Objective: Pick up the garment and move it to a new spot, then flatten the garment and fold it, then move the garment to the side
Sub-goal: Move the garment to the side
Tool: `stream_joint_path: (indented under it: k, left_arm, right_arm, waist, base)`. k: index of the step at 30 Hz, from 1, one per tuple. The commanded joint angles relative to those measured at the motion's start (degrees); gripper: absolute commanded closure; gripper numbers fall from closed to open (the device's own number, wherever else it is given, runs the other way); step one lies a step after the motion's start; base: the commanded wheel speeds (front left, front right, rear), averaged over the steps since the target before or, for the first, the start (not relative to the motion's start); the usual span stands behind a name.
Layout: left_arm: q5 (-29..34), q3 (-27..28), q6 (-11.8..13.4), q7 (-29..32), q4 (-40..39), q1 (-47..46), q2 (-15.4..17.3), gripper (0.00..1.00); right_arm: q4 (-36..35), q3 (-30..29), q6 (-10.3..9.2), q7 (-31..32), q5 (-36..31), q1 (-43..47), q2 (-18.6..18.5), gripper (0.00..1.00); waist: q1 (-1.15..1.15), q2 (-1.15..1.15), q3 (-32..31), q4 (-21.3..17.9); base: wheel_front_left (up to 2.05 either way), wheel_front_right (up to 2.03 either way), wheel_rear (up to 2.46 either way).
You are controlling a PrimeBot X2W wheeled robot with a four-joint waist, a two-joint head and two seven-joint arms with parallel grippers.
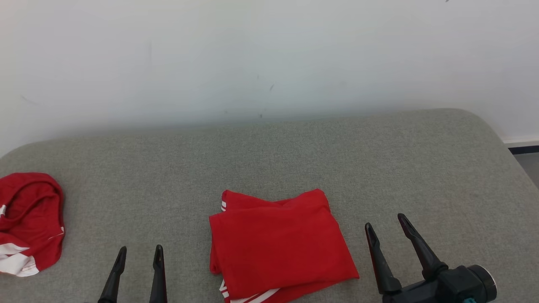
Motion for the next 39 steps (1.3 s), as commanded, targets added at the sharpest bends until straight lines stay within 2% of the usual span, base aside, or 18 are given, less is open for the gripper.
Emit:
stream_joint_path:
  k: [1, 9, 17, 39]
  left_arm:
    - [0.47, 0.50, -0.44, -0.15, 0.28, 0.70, -0.49, 0.00]
    - [2.77, 2.38, -2.48, -0.15, 1.41, 1.32, -2.92, 0.00]
    - [4.24, 3.76, -4.09, -0.15, 2.23, 1.64, -3.97, 0.00]
    - [6.97, 6.35, -6.64, -0.16, 3.22, 1.40, -6.59, 0.00]
  right_arm:
    - [-0.13, -0.13, -0.14, -0.10, -0.35, 0.69, -0.11, 0.00]
    - [-0.24, -0.34, -0.15, -0.08, 0.49, 1.27, -0.31, 0.00]
    - [-0.30, -0.17, -0.15, -0.08, 0.81, 1.31, -0.72, 0.00]
    - [1.12, -0.06, -0.15, -0.09, 1.60, 0.95, -0.68, 0.00]
  waist:
    - [0.00, 0.00, -0.16, 0.07]
    - [0.00, 0.00, -0.85, 0.38]
    - [0.00, 0.00, -1.09, 0.65]
    - [0.00, 0.00, -1.16, 0.76]
  base:
    - [0.00, 0.00, 0.00]
    - [0.00, 0.00, 0.00]
    - [0.00, 0.00, 0.00]
    - [0.00, 0.00, 0.00]
